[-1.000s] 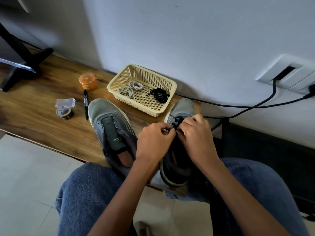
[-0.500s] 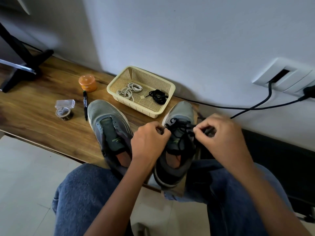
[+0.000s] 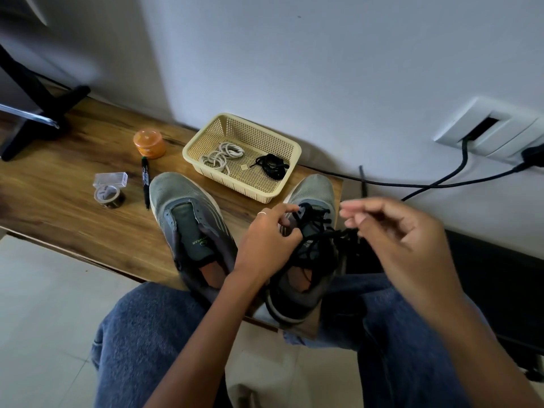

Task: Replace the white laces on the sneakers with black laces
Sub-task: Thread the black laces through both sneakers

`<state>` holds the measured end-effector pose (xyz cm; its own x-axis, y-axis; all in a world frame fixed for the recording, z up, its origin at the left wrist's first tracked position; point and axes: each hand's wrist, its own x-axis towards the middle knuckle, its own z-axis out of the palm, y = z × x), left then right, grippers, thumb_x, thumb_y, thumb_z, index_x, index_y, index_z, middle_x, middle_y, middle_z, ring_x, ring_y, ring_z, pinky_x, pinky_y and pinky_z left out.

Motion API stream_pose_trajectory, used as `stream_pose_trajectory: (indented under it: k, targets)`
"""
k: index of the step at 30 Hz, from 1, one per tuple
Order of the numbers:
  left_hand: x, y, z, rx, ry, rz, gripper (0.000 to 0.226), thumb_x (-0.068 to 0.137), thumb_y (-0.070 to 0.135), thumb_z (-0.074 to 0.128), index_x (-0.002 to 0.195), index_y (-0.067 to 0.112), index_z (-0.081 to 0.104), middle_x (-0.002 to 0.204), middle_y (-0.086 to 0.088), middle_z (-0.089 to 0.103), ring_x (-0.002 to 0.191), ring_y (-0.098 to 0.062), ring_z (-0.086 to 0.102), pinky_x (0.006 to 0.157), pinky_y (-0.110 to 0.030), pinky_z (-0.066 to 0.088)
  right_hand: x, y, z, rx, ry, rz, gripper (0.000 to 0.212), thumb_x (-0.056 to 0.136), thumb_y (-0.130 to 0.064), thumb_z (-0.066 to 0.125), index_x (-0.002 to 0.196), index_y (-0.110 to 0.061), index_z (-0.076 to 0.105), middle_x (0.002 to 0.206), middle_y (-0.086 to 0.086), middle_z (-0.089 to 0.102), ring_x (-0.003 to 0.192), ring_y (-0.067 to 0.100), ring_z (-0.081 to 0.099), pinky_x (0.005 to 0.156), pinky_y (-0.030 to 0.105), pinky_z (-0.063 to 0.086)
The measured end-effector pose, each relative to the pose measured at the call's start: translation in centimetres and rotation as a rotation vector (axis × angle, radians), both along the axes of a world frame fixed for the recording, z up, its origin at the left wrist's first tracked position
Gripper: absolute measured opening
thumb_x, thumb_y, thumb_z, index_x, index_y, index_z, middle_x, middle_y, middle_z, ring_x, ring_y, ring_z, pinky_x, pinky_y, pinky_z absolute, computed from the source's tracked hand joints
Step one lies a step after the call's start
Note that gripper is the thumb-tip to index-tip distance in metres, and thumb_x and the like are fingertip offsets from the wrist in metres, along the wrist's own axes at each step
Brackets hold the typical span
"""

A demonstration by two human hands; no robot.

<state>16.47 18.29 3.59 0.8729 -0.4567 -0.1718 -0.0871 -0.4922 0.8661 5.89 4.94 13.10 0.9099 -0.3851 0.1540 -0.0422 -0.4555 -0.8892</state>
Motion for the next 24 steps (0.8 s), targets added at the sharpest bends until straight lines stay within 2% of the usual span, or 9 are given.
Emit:
stream_pose_trajectory:
  k: [2, 4, 7, 10, 15, 18, 19, 21, 24]
  targets:
    - [-0.3, -0.1, 0.1, 0.109, -0.098, -0.042, 0.033, 0.086, 0.024, 0.062, 0.115, 0.038, 0.058, 0.098, 0.007, 0.053, 0.084, -0.007, 0.054, 0.073, -0.026, 0.047, 0.9, -0.6, 0.3, -0.015, -0.013, -0.098, 0.032, 0.091, 0.0, 0.056, 0.092, -0.028, 0.07, 0.086, -0.01, 0.072, 0.082, 0.006, 0.068, 0.073, 0.016, 0.053]
    - [-0.5, -0.3, 0.4, 0.216, -0.211, -0.024, 0.028, 0.086, 0.026, 0.062, 0.112, 0.036, 0.058, 0.101, 0.009, 0.053, 0.091, -0.01, 0.055, 0.071, -0.03, 0.049, 1.7, -1.3, -0.2, -0.088, 0.058, -0.131, 0.031, 0.092, -0.004, 0.057, 0.09, -0.032, 0.069, 0.084, -0.012, 0.071, 0.078, 0.013, 0.066, 0.07, 0.02, 0.053]
    - [-0.7, -0.7, 0.8, 0.277, -0.315, 0.046, 0.017, 0.086, 0.032, 0.062, 0.103, 0.031, 0.059, 0.099, 0.009, 0.054, 0.092, -0.014, 0.056, 0.069, -0.033, 0.05, 2.1, -2.1, -1.9, -0.192, 0.214, -0.117, 0.023, 0.092, -0.011, 0.058, 0.094, -0.03, 0.07, 0.085, -0.014, 0.069, 0.077, 0.017, 0.064, 0.063, 0.01, 0.046]
    - [-0.6, -0.9, 1.1, 0.193, -0.332, 0.116, 0.01, 0.089, 0.037, 0.061, 0.095, 0.029, 0.062, 0.096, 0.009, 0.055, 0.084, -0.013, 0.059, 0.069, -0.036, 0.052, 1.8, -2.0, -3.0, -0.178, 0.195, -0.171, 0.025, 0.091, -0.006, 0.057, 0.096, -0.028, 0.07, 0.09, -0.013, 0.069, 0.08, 0.012, 0.066, 0.065, 0.006, 0.044]
    - [-0.6, -0.7, 1.1, 0.026, -0.271, 0.151, 0.007, 0.086, 0.031, 0.067, 0.091, 0.032, 0.063, 0.091, 0.012, 0.058, 0.077, -0.004, 0.056, 0.071, -0.035, 0.052, 1.5, -1.9, -2.7, -0.105, 0.102, -0.328, 0.026, 0.09, -0.002, 0.054, 0.095, -0.023, 0.069, 0.089, -0.008, 0.069, 0.079, 0.0, 0.063, 0.067, 0.004, 0.045]
    - [-0.6, -0.7, 1.1, -0.02, -0.204, 0.133, 0.008, 0.087, 0.029, 0.066, 0.092, 0.032, 0.06, 0.085, 0.013, 0.061, 0.076, -0.004, 0.057, 0.072, -0.036, 0.053, 1.1, -2.1, -3.0, -0.204, 0.325, -0.254, 0.014, 0.093, -0.015, 0.057, 0.094, -0.023, 0.069, 0.08, -0.01, 0.066, 0.062, -0.005, 0.055, 0.053, 0.007, 0.04]
    - [-0.6, -0.7, 1.1, -0.035, -0.202, 0.136, 0.009, 0.087, 0.029, 0.065, 0.092, 0.032, 0.058, 0.084, 0.012, 0.061, 0.074, -0.003, 0.057, 0.071, -0.035, 0.053, 1.0, -2.0, -3.3, -0.225, 0.428, -0.208, 0.011, 0.093, -0.024, 0.058, 0.094, -0.021, 0.068, 0.079, -0.01, 0.065, 0.063, -0.003, 0.055, 0.053, 0.009, 0.04]
    - [-0.6, -0.7, 1.3, -0.064, -0.24, 0.133, 0.01, 0.086, 0.027, 0.064, 0.09, 0.03, 0.055, 0.084, 0.012, 0.059, 0.073, -0.003, 0.055, 0.068, -0.031, 0.051, 0.7, -1.7, -4.1, -0.223, 0.58, -0.141, 0.024, 0.09, -0.042, 0.06, 0.094, -0.02, 0.068, 0.083, -0.008, 0.065, 0.074, 0.001, 0.058, 0.063, 0.018, 0.044]
    - [-0.7, -0.7, 1.0, -0.025, -0.375, 0.044, 0.006, 0.085, 0.032, 0.062, 0.088, 0.026, 0.061, 0.095, 0.012, 0.055, 0.09, -0.005, 0.045, 0.072, -0.025, 0.04, 0.5, -1.2, -5.4, -0.174, 0.669, -0.131, 0.027, 0.083, -0.044, 0.069, 0.095, -0.02, 0.067, 0.084, -0.01, 0.064, 0.078, 0.001, 0.058, 0.065, 0.02, 0.046]
